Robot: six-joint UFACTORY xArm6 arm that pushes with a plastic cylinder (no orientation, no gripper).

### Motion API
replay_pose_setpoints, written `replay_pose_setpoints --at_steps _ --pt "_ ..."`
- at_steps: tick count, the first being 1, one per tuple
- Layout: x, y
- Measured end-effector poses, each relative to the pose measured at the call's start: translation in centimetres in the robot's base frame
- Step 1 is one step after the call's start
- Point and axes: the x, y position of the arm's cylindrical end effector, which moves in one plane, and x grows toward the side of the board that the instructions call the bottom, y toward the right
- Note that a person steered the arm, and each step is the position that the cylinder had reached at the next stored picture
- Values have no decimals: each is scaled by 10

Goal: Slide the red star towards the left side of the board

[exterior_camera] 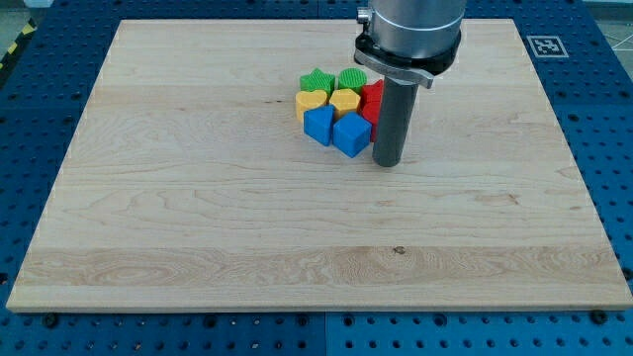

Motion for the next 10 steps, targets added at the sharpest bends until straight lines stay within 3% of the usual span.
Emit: replay_pose_setpoints --at_steps 3,4,5,8,10 --pt "0 60" --pt "-14 90" --pt "-56 96" --pt "-104 3" --pt "-87 -56"
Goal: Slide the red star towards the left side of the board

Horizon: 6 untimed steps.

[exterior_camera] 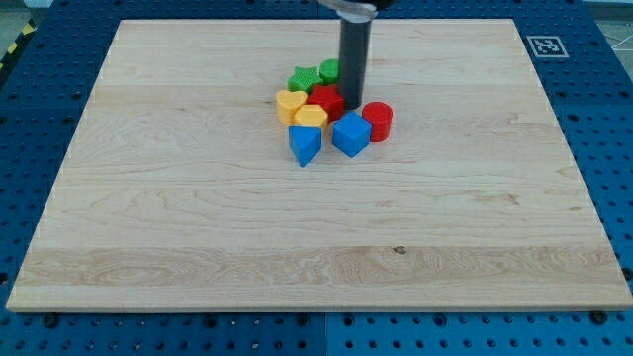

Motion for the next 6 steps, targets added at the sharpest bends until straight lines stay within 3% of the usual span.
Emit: replay_pose_setpoints --at_steps 4,6 --pt "46 -168" --pt "24 -214"
